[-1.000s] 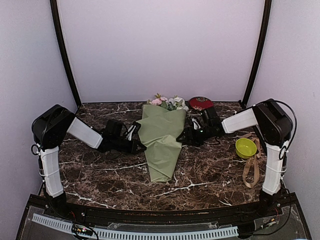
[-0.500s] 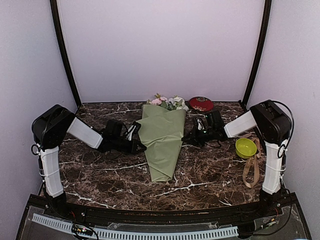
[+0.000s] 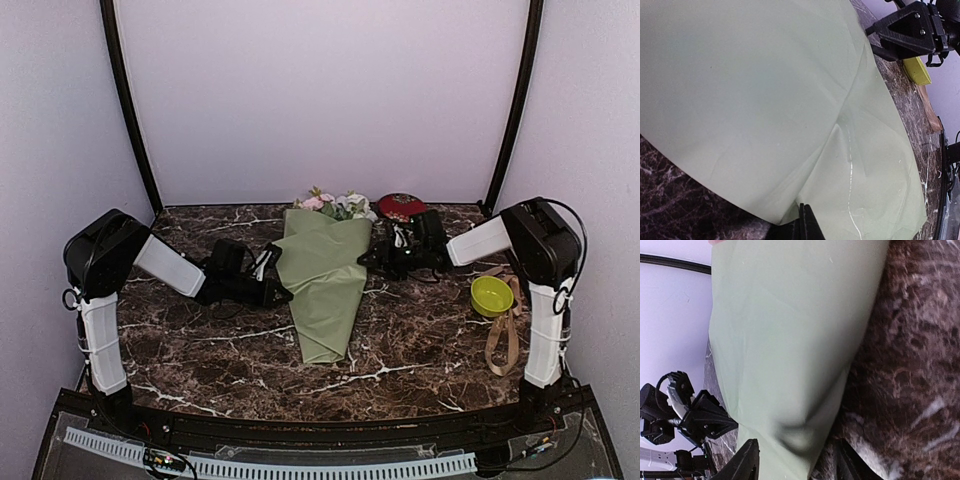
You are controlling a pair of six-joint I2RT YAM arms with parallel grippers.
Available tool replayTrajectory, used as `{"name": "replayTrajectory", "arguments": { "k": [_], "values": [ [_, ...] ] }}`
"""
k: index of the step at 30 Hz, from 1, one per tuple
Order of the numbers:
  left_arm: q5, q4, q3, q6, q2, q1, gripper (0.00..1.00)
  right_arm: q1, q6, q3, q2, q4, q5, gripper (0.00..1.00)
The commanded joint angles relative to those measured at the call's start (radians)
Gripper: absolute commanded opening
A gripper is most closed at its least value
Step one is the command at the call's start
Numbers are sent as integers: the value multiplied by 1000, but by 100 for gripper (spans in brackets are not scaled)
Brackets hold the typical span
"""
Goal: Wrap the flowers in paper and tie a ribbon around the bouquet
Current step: Press the fold line of the folded wrapping paper.
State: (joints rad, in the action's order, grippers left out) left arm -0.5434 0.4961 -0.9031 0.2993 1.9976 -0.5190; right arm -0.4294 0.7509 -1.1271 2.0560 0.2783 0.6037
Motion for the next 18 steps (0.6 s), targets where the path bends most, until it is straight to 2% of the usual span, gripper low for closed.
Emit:
{"name": "replayTrajectory", "arguments": {
  "k": [1, 3, 4, 9, 13, 18],
  "values": [
    [8, -77, 3, -4, 9, 6, 0, 9, -4, -85, 65, 18, -33, 50],
    [6, -78, 3, -3, 8, 6, 0, 10, 0, -116, 88, 23, -43, 50],
    [5, -77, 4, -3, 9, 6, 0, 13, 3, -129, 98, 22, -49, 46],
    [4, -83, 7, -2, 9, 6, 0, 22, 29, -125, 102, 21, -87, 17],
    [7, -80, 10, -2, 9, 6, 0, 30, 39, -100, 88, 37, -112, 0],
    [9, -90, 4, -9, 9, 6, 0, 40, 29, -107, 92, 25, -123, 0]
  ]
}}
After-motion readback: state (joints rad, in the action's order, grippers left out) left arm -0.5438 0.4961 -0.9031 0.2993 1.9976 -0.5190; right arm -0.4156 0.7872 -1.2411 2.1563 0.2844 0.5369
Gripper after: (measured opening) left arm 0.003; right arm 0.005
